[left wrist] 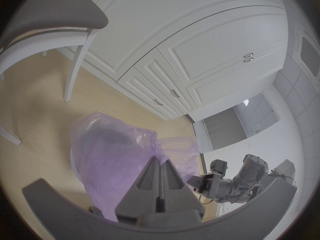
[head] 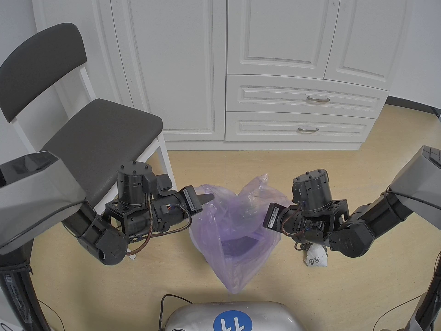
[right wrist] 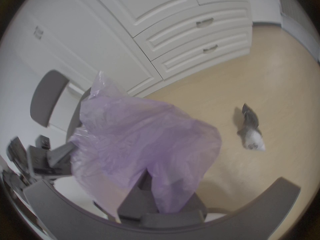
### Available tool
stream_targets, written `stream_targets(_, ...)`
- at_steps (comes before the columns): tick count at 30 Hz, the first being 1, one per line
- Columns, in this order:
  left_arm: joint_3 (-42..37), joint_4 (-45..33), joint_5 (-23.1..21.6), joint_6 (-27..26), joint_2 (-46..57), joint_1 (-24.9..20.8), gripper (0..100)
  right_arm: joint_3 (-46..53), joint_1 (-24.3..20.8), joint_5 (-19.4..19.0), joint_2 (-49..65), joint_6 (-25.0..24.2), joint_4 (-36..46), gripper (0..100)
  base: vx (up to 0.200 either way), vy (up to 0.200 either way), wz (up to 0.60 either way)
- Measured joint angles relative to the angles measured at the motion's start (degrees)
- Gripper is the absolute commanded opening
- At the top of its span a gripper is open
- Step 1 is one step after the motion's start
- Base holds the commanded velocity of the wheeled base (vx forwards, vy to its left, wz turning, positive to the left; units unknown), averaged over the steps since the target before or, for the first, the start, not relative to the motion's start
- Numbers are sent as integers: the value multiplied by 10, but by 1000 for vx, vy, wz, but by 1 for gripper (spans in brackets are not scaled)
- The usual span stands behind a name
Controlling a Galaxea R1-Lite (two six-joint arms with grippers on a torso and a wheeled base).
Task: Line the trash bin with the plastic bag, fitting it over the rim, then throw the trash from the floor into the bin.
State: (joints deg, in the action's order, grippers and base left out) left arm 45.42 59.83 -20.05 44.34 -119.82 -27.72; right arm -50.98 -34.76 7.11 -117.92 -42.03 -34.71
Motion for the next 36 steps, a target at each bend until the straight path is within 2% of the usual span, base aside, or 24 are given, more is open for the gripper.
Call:
stream_targets(4,27,6,-2,0,-30,14,0,-18,14,-30,-23,-52,-47,0,0,0,0)
stream_targets(10,52,17,-1,6,-57,37,0,-29,32,-40,-63,-69,-160,0,0,0,0)
stream_targets(14,63,19,0,21,-65,55,0,-32,38,-42,-89,-77,-174,0,0,0,0)
stream_targets(21,64,-3,-2,26,-66,63,0,-55,41,-36,-116,-74,-72,0,0,0,0)
stream_targets(26,59,-58,-6,-5,-57,59,0,-61,55,-49,-92,-22,74,0,0,0,0)
stream_targets(30,56,-153,-8,-68,-39,59,0,-62,68,-60,-59,38,171,0,0,0,0)
stream_targets(36,53,-318,-20,-212,6,77,0,-51,80,-69,-13,100,223,0,0,0,0)
